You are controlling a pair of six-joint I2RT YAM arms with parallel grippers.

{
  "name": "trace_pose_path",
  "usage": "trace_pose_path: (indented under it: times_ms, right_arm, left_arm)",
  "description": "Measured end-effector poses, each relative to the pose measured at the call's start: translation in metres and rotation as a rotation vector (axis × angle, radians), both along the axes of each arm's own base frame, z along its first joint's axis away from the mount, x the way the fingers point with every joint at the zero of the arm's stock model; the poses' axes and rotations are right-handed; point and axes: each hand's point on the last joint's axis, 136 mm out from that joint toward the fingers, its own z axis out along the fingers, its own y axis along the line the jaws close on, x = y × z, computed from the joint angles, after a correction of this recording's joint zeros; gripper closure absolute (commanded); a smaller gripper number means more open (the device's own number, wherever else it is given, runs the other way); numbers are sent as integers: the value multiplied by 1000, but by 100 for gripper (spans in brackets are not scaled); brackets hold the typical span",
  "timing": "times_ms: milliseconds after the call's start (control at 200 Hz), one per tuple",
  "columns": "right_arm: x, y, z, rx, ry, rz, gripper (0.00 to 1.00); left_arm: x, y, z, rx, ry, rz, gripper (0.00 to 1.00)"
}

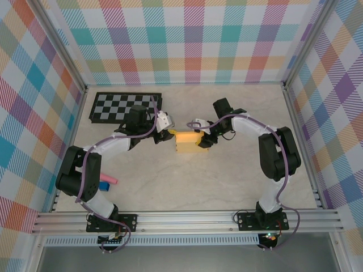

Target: Fold the paper box

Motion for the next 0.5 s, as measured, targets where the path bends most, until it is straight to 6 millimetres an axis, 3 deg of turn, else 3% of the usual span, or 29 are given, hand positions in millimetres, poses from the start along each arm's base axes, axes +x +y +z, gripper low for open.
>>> trace_pose_path:
  times_ms: [500]
  right_arm:
    - [0,1,0,-4,17,11,52]
  left_arm:
    - [-2,3,-2,28,-17,12,62]
